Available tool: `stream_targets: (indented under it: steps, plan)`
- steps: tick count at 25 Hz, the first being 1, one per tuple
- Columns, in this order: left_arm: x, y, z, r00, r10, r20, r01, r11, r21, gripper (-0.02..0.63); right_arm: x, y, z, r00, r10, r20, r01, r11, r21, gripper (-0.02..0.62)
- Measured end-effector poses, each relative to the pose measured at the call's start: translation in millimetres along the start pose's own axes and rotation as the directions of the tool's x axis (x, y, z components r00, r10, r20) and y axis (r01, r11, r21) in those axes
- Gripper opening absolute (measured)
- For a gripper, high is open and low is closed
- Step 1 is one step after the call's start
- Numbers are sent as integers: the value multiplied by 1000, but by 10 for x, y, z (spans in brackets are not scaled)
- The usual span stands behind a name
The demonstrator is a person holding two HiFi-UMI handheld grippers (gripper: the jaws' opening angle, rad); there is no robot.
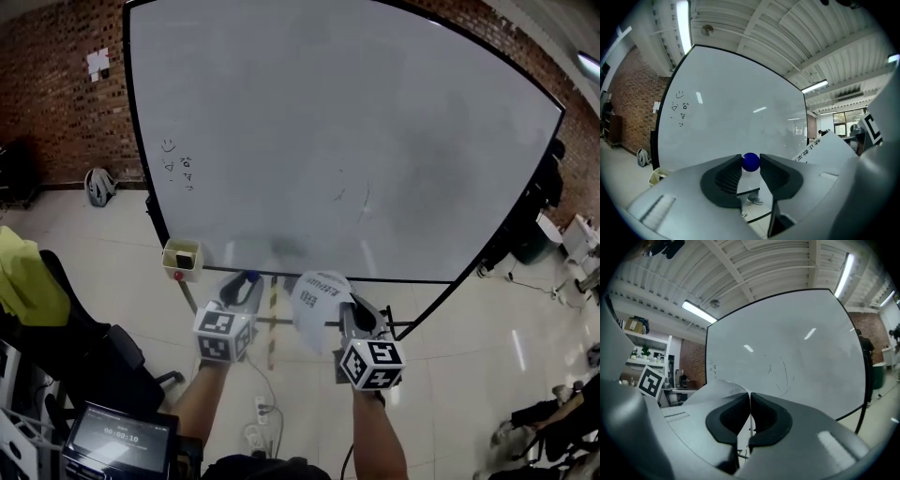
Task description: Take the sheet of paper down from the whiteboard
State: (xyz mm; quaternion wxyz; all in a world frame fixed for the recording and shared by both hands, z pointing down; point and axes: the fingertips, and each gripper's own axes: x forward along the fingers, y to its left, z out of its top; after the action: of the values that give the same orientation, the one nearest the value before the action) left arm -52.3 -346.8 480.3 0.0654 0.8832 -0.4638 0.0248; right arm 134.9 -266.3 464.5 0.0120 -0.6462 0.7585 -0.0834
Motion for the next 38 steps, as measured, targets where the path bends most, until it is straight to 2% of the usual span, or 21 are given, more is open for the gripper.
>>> stream_targets:
  steps: [3,8,14,20,27,31,35,38]
  plan:
    - [-181,-250,-65,1000,4,26,-4,1000,19,123,-291,59,16,1000,1,21,1,998,-69,14]
    - [-395,-624,-303,1000,11,-9,-11,999,42,123,-779,140,-1,999,-2,38,7,990,-140,14]
    - [-846,-1070,-299,1000,14,4,-14,999,47,123,-1394,255,60,998,-9,67,25,970,-241,14]
    - [-991,-1028,-361,1000,29,8,-29,999,46,123,-1496,328,-96,998,9,55,2,980,-197,14]
    - [-1247,-1206,-286,999,30,19,-31,996,82,123,-1660,397,-96,998,5,57,6,980,-201,14]
    - [-1263,-1269,-258,999,26,27,-28,996,89,123,-1702,444,-61,999,4,41,6,973,-230,12]
    - [-1270,-1304,-226,999,33,37,-36,995,89,123,-1710,456,-58,999,9,45,0,981,-192,12]
    - [-1278,-1304,-253,999,40,32,-43,995,87,123,-1704,402,-73,999,2,52,9,977,-212,12]
